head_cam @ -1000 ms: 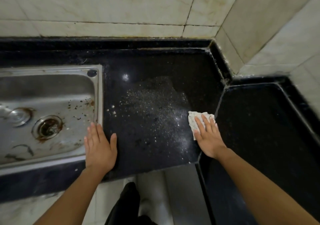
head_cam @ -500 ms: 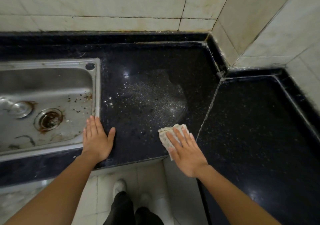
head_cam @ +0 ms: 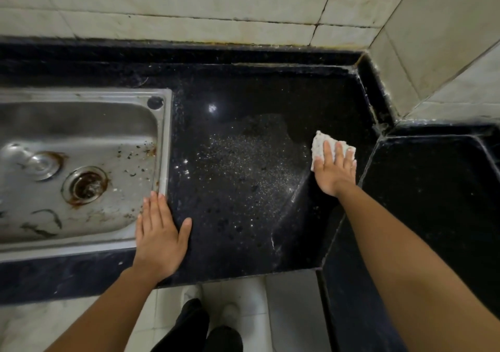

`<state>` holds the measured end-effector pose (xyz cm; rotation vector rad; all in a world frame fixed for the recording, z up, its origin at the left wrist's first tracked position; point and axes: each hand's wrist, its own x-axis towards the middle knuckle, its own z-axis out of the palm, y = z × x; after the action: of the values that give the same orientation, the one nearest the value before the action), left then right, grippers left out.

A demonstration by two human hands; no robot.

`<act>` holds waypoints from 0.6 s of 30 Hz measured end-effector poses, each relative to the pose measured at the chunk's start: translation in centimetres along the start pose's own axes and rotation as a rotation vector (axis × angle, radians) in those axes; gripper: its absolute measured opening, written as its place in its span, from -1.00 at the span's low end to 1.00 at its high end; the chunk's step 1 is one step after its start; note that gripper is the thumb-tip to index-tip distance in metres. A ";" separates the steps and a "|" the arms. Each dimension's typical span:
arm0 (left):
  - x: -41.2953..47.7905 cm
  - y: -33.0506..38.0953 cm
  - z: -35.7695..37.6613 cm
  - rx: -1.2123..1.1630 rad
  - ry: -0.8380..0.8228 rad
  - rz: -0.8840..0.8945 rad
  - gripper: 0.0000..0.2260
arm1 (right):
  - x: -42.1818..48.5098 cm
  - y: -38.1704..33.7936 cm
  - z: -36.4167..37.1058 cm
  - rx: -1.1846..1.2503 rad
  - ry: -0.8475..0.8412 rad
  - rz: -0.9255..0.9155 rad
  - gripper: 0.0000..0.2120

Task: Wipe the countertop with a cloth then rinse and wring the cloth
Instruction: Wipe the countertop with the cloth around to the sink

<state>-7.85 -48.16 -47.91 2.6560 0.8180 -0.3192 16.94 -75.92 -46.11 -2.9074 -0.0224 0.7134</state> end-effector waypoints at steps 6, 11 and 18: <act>0.0 0.0 0.1 0.018 0.004 -0.009 -0.31 | 1.9 -1.5 -0.9 0.006 0.013 -0.026 -0.46; -0.1 0.3 -0.1 0.029 -0.016 -0.024 -0.32 | -0.5 -0.7 0.2 -0.104 0.005 -0.269 -0.47; -0.3 0.6 -0.8 0.028 -0.065 -0.023 -0.32 | -7.8 -1.1 4.5 -0.208 -0.034 -0.435 -0.46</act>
<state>-7.63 -48.45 -46.94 2.6482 0.8307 -0.4230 7.99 -74.61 -46.36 -2.9180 -0.7481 0.7138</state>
